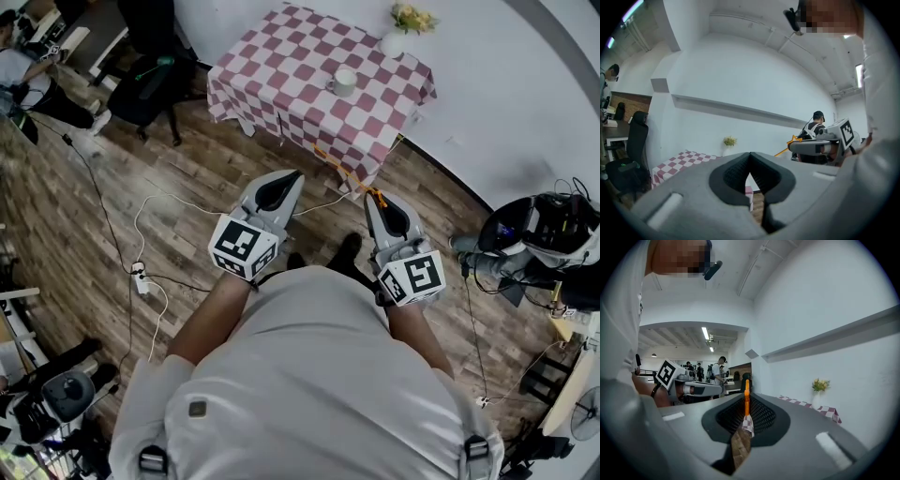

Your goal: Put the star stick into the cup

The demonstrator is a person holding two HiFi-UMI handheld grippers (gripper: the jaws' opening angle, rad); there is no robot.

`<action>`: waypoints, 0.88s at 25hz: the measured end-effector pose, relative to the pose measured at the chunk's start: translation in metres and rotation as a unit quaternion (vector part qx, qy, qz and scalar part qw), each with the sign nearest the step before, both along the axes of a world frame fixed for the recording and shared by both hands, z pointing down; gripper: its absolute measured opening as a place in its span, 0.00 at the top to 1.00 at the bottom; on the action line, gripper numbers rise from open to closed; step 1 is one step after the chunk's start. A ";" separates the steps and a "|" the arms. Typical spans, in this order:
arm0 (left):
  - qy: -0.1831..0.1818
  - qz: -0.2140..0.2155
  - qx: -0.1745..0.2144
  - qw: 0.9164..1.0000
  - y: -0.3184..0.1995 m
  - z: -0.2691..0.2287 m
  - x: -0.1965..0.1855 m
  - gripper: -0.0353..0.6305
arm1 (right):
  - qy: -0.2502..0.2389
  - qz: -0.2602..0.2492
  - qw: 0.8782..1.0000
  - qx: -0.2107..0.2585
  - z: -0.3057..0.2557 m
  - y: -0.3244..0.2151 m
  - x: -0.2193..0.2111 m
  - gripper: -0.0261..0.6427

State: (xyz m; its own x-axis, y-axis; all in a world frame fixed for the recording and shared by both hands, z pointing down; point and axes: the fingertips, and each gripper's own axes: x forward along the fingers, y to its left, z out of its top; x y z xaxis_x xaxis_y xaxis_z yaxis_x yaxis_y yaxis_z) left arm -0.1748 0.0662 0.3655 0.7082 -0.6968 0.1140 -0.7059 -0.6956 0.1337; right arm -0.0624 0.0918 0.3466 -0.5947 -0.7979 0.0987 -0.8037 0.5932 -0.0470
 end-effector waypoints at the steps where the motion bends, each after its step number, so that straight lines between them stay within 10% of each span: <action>1: -0.001 -0.003 0.000 1.000 -0.002 0.000 -0.003 0.94 | -0.001 -0.004 1.000 0.000 0.000 -0.002 -0.004 0.92; 22: -0.002 -0.070 -0.020 0.997 -0.070 0.007 0.025 0.94 | -0.016 -0.072 0.997 -0.007 0.003 -0.091 0.028 0.92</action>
State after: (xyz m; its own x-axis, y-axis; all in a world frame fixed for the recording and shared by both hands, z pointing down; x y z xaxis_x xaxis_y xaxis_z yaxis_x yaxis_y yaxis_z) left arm -0.1494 -0.0036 0.3730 0.6029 -0.7843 0.1462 -0.7970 -0.5837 0.1553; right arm -0.0343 0.0009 0.3498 -0.7055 -0.7031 0.0891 -0.7087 0.7010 -0.0796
